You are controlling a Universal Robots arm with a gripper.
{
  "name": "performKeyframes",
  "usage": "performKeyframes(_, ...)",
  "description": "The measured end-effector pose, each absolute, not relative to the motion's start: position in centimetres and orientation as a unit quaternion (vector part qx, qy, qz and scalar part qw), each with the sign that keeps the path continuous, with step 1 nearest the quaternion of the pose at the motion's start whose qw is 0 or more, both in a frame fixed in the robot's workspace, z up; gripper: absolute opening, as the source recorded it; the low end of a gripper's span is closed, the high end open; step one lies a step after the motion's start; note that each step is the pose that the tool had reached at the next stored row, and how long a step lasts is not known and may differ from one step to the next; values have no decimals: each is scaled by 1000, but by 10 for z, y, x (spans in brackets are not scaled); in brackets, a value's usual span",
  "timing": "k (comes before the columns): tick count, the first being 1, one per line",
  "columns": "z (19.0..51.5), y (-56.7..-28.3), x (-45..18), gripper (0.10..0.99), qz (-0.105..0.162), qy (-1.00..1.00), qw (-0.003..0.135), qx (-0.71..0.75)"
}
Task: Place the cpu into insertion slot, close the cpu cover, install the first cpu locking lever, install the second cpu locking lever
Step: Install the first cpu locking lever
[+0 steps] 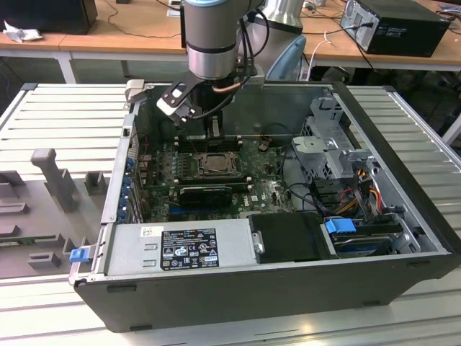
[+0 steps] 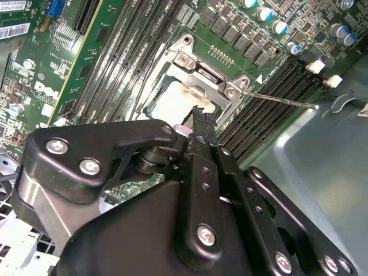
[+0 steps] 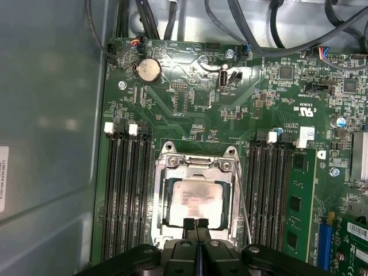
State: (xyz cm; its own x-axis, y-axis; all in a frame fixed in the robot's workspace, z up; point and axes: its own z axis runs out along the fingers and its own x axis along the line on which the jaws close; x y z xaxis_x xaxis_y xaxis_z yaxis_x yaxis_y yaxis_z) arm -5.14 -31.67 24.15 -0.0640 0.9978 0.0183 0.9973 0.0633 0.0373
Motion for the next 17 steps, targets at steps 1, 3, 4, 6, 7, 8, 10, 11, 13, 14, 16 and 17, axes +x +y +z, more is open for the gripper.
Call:
performKeyframes(1,242,-317,-51,106,20,729,6,684)
performKeyframes(3,245,-317,-52,106,20,729,6,684)
performKeyframes(4,247,-317,-52,106,20,729,6,684)
performKeyframes(6,251,-317,-52,106,20,729,6,684)
performKeyframes(7,257,-317,-52,106,20,729,6,684)
performKeyframes(8,260,-317,-52,106,20,729,6,684)
performKeyframes(10,266,-317,-52,106,20,729,6,684)
performKeyframes(11,266,-317,-52,106,20,729,6,684)
performKeyframes(13,271,-317,-52,106,20,729,6,684)
performKeyframes(14,271,-317,-52,106,20,729,6,684)
performKeyframes(16,271,-317,-52,106,20,735,6,678)
performKeyframes(17,271,-317,-52,106,20,741,6,672)
